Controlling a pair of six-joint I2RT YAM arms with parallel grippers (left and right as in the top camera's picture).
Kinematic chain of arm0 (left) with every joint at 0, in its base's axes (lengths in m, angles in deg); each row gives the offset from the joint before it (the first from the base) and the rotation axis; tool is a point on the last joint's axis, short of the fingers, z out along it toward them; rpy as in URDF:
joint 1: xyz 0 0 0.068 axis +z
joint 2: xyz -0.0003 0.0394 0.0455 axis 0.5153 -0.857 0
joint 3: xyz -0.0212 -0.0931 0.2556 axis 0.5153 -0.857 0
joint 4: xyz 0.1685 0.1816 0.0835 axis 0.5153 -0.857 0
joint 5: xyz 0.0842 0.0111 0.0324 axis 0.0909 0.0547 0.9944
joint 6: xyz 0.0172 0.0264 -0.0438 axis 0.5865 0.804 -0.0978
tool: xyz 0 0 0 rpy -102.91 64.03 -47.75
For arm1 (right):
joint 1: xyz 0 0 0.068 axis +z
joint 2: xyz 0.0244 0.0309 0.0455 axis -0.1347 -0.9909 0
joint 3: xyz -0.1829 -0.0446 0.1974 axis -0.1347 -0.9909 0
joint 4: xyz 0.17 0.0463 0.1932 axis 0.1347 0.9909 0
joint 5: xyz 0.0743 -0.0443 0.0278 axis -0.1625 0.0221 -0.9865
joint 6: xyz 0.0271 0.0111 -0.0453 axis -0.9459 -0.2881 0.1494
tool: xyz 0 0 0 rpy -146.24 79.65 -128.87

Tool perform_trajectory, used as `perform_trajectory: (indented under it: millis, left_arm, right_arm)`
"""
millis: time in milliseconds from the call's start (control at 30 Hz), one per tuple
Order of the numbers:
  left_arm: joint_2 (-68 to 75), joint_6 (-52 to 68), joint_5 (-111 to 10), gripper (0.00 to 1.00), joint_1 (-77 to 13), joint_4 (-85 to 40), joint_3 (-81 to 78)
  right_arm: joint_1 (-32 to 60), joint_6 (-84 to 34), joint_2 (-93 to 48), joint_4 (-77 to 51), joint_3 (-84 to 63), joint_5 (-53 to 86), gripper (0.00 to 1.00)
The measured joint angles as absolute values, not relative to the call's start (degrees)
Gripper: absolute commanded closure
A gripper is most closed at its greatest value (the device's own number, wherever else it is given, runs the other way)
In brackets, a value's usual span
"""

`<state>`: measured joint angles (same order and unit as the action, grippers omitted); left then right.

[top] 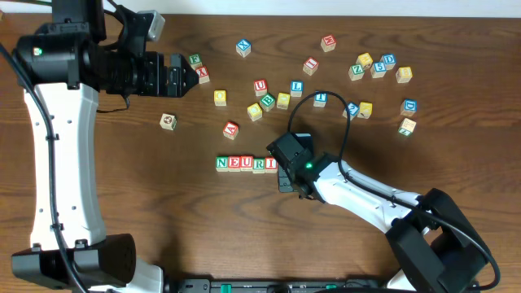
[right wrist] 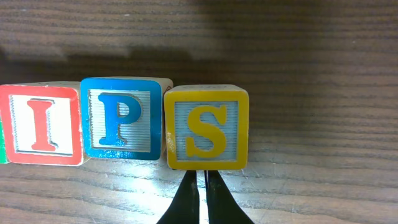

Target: Spell out NEURIPS

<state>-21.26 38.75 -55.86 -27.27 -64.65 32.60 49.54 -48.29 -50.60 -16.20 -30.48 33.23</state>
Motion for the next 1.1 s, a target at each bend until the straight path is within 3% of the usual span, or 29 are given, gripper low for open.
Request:
perform_trajectory:
  millis: [1100]
  left_arm:
    - [-21.3,38.7,-55.9,0.02,-27.3,-64.7,32.6]
  right_arm:
    - [49.5,-48.3,-50.6,-15.1,-30.5,33.5,0.99]
